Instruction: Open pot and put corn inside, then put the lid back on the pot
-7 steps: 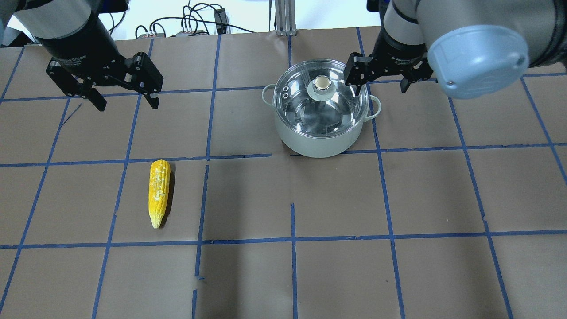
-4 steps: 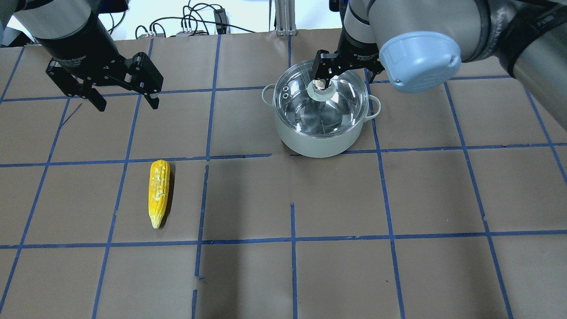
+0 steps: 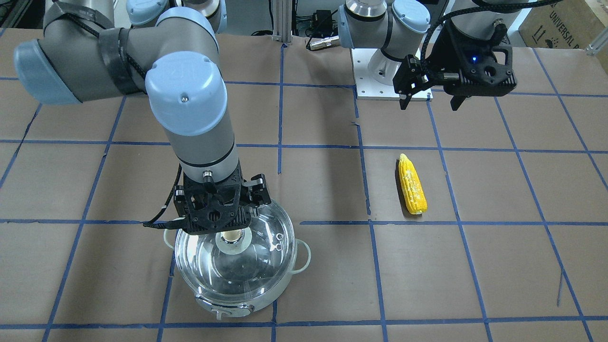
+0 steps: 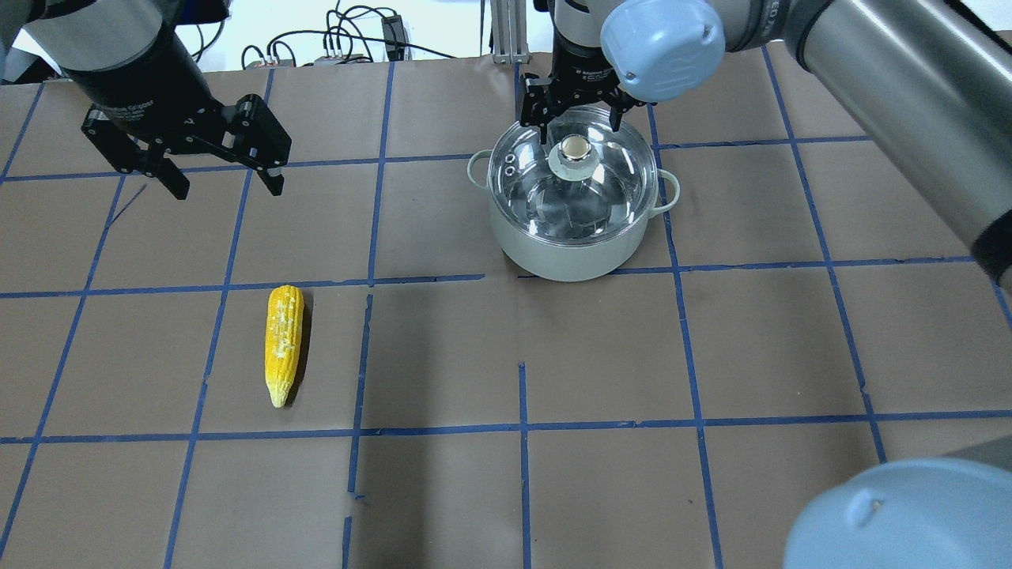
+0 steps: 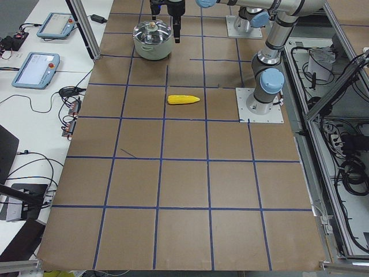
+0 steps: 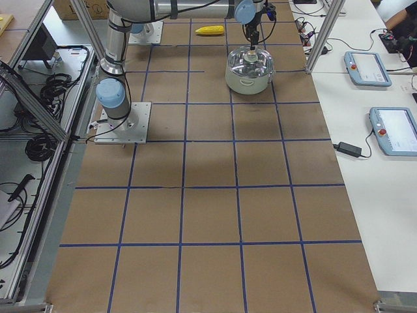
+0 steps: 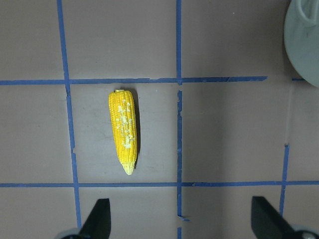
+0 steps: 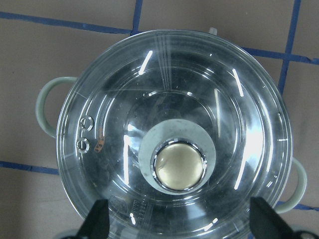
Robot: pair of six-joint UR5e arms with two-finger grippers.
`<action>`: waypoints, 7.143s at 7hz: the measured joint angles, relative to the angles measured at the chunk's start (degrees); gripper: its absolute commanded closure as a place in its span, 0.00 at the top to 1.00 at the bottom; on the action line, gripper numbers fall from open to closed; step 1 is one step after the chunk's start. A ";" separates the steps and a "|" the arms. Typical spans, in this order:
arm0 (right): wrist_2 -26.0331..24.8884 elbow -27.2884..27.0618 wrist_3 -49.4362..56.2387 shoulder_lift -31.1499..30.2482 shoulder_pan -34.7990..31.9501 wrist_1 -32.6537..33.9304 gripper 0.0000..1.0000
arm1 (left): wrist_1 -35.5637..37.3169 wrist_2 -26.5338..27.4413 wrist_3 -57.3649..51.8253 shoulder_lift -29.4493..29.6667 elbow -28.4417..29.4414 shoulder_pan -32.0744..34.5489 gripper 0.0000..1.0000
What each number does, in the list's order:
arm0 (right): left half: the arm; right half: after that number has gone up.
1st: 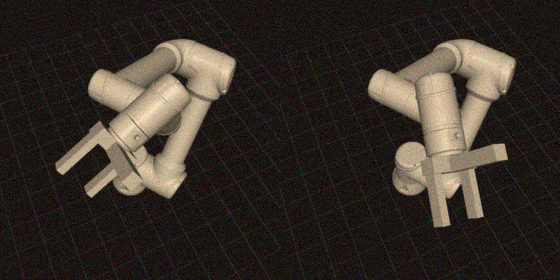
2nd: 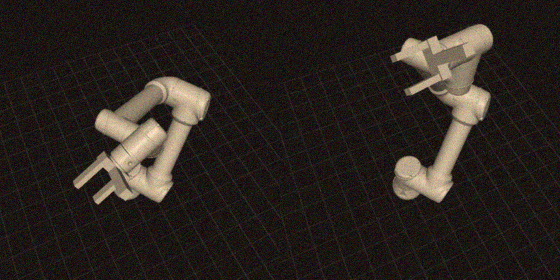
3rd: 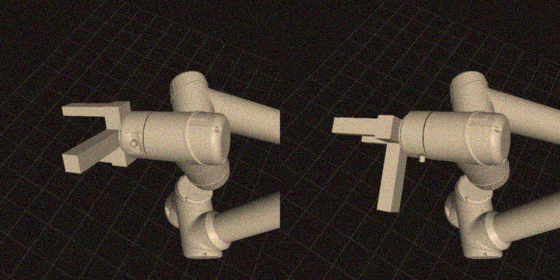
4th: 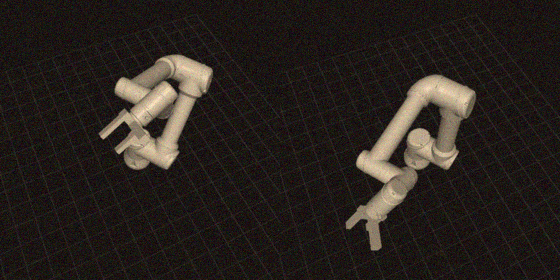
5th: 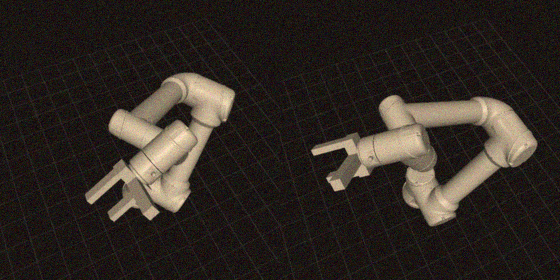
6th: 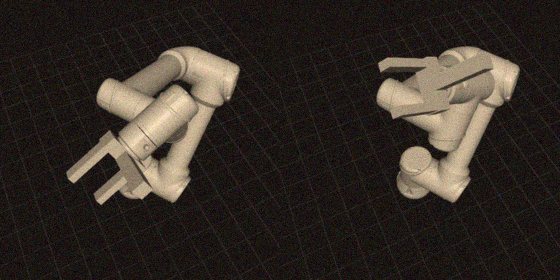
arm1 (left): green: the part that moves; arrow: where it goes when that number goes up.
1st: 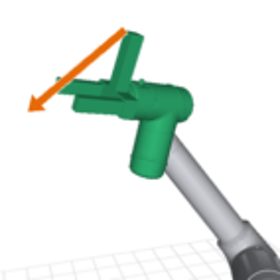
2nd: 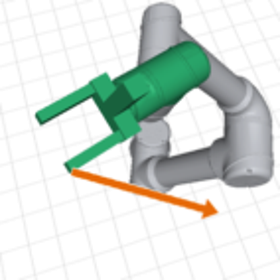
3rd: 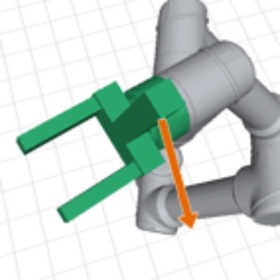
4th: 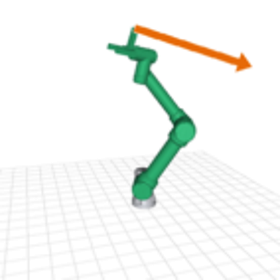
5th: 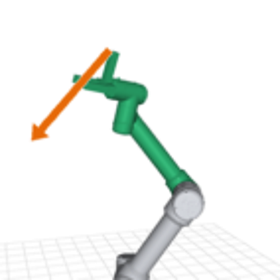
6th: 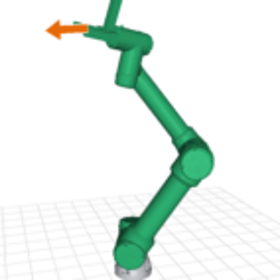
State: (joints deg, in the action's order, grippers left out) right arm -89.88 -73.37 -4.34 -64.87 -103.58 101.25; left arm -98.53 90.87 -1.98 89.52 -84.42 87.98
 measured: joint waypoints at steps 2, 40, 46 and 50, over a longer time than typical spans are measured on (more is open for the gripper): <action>-0.31 -1.77 0.06 1.10 -0.04 0.26 0.99 | 0.00 0.01 -0.03 -0.02 -0.02 0.00 1.00; -1.00 -20.41 13.92 -32.53 15.71 -10.11 0.05 | 27.86 -7.41 12.90 28.07 7.47 16.87 0.20; -1.00 -20.41 13.78 -32.60 15.77 -10.20 0.05 | 24.53 -7.10 21.88 40.59 20.76 23.78 1.00; -0.99 -20.35 13.73 -32.67 15.78 -10.30 0.05 | 15.84 -7.44 14.87 34.53 19.92 17.40 1.00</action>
State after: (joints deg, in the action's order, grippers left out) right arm -90.88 -93.73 9.39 -97.55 -87.80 90.96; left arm -82.69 83.43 12.89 124.06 -64.50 105.38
